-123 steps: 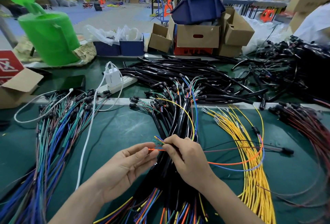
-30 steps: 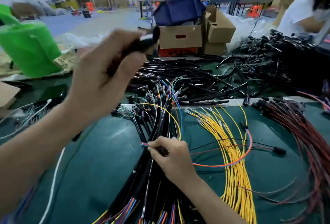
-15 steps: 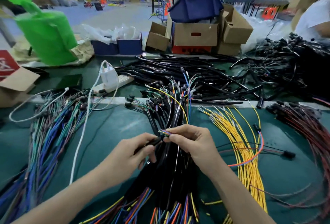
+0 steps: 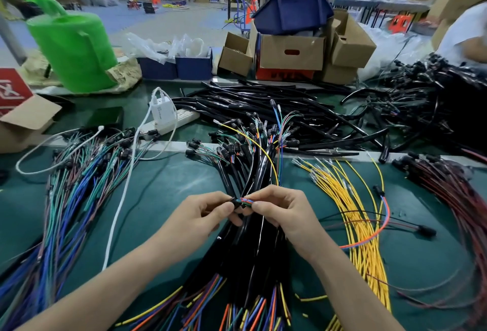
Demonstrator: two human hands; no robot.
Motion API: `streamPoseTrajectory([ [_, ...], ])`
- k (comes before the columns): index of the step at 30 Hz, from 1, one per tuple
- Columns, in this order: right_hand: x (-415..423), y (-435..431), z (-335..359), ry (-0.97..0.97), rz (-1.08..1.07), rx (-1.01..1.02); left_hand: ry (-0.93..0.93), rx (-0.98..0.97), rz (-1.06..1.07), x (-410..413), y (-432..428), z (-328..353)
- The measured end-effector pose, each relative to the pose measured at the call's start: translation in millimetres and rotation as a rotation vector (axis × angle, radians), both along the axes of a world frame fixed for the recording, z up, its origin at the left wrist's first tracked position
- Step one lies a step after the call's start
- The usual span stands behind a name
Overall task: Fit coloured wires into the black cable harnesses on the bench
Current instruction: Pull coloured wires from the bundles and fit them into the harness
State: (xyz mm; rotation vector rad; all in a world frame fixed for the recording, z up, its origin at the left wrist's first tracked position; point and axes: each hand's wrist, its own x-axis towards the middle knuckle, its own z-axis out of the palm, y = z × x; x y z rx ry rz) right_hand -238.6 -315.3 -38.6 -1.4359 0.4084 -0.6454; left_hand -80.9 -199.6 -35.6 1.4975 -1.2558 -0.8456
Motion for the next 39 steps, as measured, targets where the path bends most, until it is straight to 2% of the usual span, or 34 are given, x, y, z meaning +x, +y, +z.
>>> streamPoseTrajectory([
  [9,2,0,-2,0.040,-0.026,-0.006,-0.183,-0.013,0.023,-1,3,3],
  [16,2,2,0,0.092,-0.033,-0.078,-0.241,0.001,0.024,-1,6,3],
  [25,2,5,1,0.123,-0.052,-0.180,-0.070,0.042,0.033,-5,8,5],
  [28,1,5,2,0.139,-0.038,-0.193,-0.073,0.053,0.036,-6,8,7],
  [33,3,6,4,0.168,-0.016,-0.200,-0.247,0.012,0.001,-5,11,11],
  [39,3,6,4,0.220,-0.004,-0.231,-0.333,0.013,-0.003,-5,12,12],
])
